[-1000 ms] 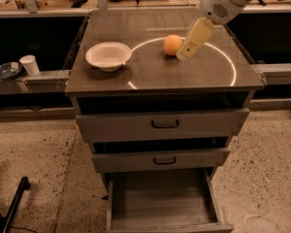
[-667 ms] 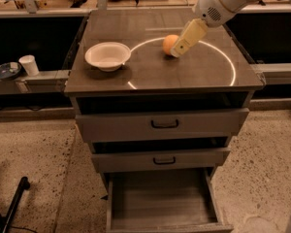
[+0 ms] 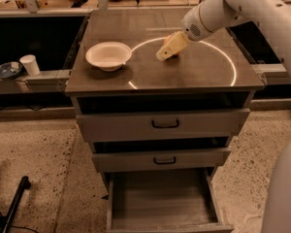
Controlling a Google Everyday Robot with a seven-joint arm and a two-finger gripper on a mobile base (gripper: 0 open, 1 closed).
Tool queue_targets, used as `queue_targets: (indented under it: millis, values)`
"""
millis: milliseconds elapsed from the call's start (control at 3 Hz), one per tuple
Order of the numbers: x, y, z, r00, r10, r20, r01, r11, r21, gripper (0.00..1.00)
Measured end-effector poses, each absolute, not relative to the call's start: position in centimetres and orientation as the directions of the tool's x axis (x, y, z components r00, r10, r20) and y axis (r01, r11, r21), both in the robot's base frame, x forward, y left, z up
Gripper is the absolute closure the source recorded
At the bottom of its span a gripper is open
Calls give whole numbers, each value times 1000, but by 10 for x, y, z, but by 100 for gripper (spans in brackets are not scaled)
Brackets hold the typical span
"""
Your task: Place orange into bottom drawer
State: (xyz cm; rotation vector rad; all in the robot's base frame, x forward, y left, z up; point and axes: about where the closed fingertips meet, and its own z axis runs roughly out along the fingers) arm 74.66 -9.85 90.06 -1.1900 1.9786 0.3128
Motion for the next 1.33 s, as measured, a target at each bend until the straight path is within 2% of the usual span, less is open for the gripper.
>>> queue_targets:
  millis: [333,667,1333]
  values:
    - [768,-85,882,-262,-594,-760,-819,553,-150,0]
    - [784,-83,866,-289,-557,-778,-799,588,-124,18]
    - [794,-82,845,-303,-499,-812,-788,611,-82,64]
